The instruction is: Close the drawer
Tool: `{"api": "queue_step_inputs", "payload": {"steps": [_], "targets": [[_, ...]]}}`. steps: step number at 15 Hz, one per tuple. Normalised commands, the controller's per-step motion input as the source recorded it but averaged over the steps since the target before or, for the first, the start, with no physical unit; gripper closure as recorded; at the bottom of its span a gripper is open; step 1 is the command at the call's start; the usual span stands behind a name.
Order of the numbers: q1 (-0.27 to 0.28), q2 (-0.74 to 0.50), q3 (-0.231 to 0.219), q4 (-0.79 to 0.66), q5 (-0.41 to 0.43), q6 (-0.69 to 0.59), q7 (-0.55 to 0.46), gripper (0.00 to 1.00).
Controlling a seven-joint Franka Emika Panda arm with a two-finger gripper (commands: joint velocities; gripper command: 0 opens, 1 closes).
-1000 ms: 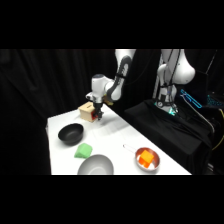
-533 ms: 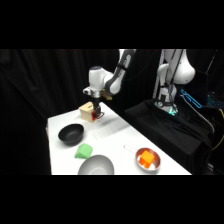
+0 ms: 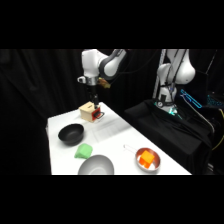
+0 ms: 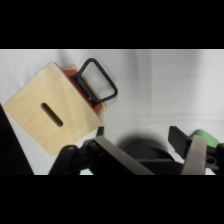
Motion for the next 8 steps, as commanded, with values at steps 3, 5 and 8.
{"api": "queue_step_inputs", "payload": {"steps": [3,5,8], "targets": [[0.064,-0.14,0.017,0.30,0.227,-0.52,-0.13,0.00],[0.051,-0.10,0.002,0.31,0.192,-0.48,-0.11,0.00],[0.042,-0.09,-0.013,0.28,0.131,-0.42,-0.03,0.00]]}}
